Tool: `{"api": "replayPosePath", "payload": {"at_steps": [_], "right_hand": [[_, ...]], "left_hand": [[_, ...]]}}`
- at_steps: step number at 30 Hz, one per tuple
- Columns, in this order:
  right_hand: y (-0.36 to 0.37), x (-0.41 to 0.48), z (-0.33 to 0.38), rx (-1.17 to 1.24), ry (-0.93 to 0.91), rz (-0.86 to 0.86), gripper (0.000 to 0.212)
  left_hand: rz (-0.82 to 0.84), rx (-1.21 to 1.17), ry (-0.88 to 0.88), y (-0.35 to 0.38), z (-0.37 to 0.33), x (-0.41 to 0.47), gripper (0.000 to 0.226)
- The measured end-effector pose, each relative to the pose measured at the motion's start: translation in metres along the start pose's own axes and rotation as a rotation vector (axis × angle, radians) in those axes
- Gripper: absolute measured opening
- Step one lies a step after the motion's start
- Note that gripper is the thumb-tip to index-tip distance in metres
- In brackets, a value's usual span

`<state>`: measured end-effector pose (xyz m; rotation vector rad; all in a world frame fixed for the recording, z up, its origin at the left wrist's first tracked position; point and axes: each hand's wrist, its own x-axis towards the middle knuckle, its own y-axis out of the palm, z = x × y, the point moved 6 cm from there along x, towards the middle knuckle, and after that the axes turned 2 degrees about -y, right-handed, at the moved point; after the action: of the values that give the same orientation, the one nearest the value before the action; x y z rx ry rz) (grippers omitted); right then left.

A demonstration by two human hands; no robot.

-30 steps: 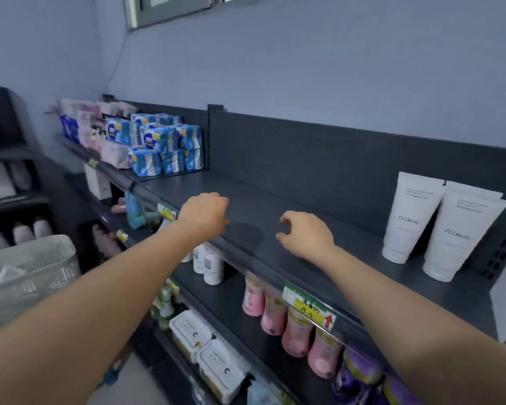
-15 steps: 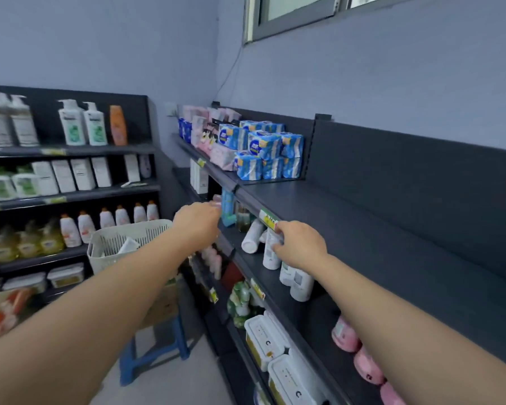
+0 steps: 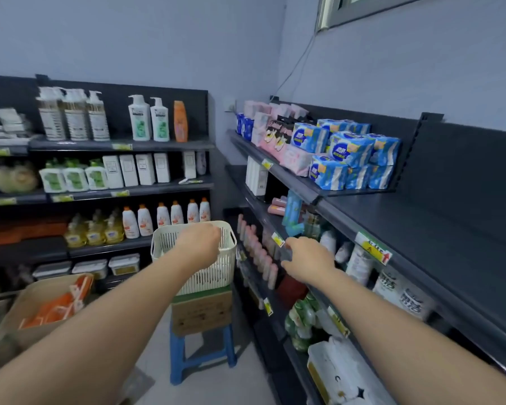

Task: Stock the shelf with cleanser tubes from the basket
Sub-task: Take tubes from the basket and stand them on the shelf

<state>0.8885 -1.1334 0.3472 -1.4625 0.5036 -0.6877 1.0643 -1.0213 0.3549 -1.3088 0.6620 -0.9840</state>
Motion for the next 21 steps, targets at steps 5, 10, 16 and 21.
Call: {"api": "replayPosePath", "payload": {"at_steps": [5, 10, 16, 21], "right_hand": [[0.025, 0.039, 0.037, 0.023, -0.048, 0.026, 0.033], [0.049, 0.083, 0.065, 0.032, -0.094, 0.056, 0.032], [0.086, 0.15, 0.085, 0.069, -0.11, 0.12, 0.023], [0.111, 0.212, 0.096, 0.091, -0.171, 0.146, 0.013]], "left_hand": [[0.065, -0.036, -0.04, 0.036, 0.043, 0.017, 0.017], [0.115, -0.018, -0.096, 0.065, 0.077, 0.04, 0.018], [0.164, -0.053, -0.182, 0.105, 0.113, 0.081, 0.021], [0.207, -0.072, -0.244, 0.136, 0.137, 0.124, 0.027]]}}
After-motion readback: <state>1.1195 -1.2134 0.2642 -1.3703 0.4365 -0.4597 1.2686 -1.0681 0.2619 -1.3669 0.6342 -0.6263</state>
